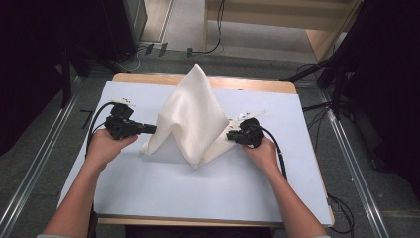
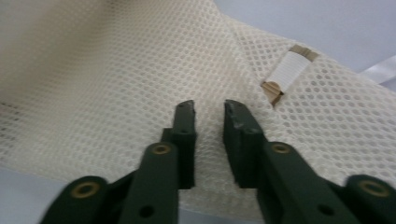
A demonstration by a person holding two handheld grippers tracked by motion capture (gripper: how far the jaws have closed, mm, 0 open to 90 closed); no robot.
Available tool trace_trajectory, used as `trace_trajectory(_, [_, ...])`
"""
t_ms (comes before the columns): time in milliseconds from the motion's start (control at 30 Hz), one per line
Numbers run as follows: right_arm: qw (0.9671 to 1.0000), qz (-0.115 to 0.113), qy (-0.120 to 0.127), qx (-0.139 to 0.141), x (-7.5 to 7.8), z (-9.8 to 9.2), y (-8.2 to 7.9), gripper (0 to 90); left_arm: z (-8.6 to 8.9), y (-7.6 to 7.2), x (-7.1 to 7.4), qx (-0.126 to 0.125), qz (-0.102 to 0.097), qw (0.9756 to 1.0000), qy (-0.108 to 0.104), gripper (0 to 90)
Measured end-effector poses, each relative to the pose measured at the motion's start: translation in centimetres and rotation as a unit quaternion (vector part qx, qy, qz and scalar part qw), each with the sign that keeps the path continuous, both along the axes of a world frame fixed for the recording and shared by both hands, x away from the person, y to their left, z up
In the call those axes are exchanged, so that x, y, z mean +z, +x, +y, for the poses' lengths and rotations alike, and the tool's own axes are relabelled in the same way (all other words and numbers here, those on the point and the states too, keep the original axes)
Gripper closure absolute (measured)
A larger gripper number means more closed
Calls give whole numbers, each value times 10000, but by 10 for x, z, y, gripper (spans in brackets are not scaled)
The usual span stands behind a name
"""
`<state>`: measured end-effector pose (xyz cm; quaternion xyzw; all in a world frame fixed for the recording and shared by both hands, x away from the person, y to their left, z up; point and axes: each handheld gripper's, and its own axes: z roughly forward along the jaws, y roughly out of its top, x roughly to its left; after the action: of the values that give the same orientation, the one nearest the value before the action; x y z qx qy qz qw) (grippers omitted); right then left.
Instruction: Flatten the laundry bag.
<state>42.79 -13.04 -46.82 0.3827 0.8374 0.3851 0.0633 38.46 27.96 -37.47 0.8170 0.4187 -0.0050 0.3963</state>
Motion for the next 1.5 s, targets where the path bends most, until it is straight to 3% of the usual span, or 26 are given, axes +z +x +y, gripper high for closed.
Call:
trace_trajectory(133, [9999,100,104,-67,5,-7,3,863,3,-2,3,23,-43,10000,26,889])
trace_trajectory(267, [9995,-240,-178,-120,15,-15,3,841,13,-1,6,34,-41,9998,-175,643])
trace_trajectory(300, [9995,-240,-178,-120,15,-15,3,841,14,-1,6,-30,6,9997,-257,643])
trace_trajectory(333, [9994,-276,-163,-146,16,-17,4,820,14,-1,6,-103,-25,9995,-293,569])
trace_trajectory(367, [9995,-274,-120,-138,17,-23,6,784,12,-2,5,-206,-95,9994,-250,435])
trace_trajectory(433, [9996,-216,-27,-161,15,-28,7,733,8,0,1,-293,-107,9992,-235,318])
trace_trajectory(500, [9997,-176,22,-169,14,-31,8,646,5,2,-6,-345,-44,9991,-251,237])
trace_trajectory(533, [9997,-176,22,-169,14,-31,8,646,5,2,-6,-345,-44,9991,-251,220])
trace_trajectory(567, [9998,-165,27,-133,12,-30,11,514,3,3,-9,-390,-20,9989,-261,205])
trace_trajectory(633, [9998,-144,37,-103,10,-30,12,486,-1,5,-16,-488,-26,9982,-346,288])
trace_trajectory(667, [9999,-112,46,-82,8,-29,13,484,-2,6,-18,-522,-28,9981,-336,288])
trace_trajectory(700, [10000,-29,-2,-84,3,-27,15,473,-5,8,-22,-572,33,9977,-351,460])
trace_trajectory(733, [10000,-29,-2,-84,3,-27,15,473,-5,8,-22,-572,33,9977,-351,534])
trace_trajectory(767, [10000,35,-13,12,-4,-25,15,503,-8,10,-26,-598,127,9973,-401,608])
trace_trajectory(933, [9999,23,1,113,-5,-25,14,629,-13,11,-31,-741,270,9959,-439,850])
trace_trajectory(1000, [10000,29,-30,35,-5,-25,13,704,-15,12,-31,-767,294,9957,-424,868])
trace_trajectory(1033, [10000,63,-26,32,-5,-25,13,811,-16,11,-32,-765,298,9959,-388,882])
trace_trajectory(1067, [10000,63,-26,32,-5,-25,13,811,-16,12,-32,-772,298,9959,-374,882])
trace_trajectory(1100, [9999,86,-19,64,-4,-25,12,870,-16,12,-32,-748,277,9962,-351,898])
trace_trajectory(1300, [9999,57,-109,22,6,-32,6,896,-3,15,-25,-475,111,9983,-332,900])
trace_trajectory(1467, [9995,-63,-286,-139,17,-50,-7,896,7,22,-21,-276,-22,9993,-256,900])
trace_trajectory(1500, [9990,-181,-356,-211,20,-62,-16,896,10,24,-21,-213,-69,9994,-258,900])
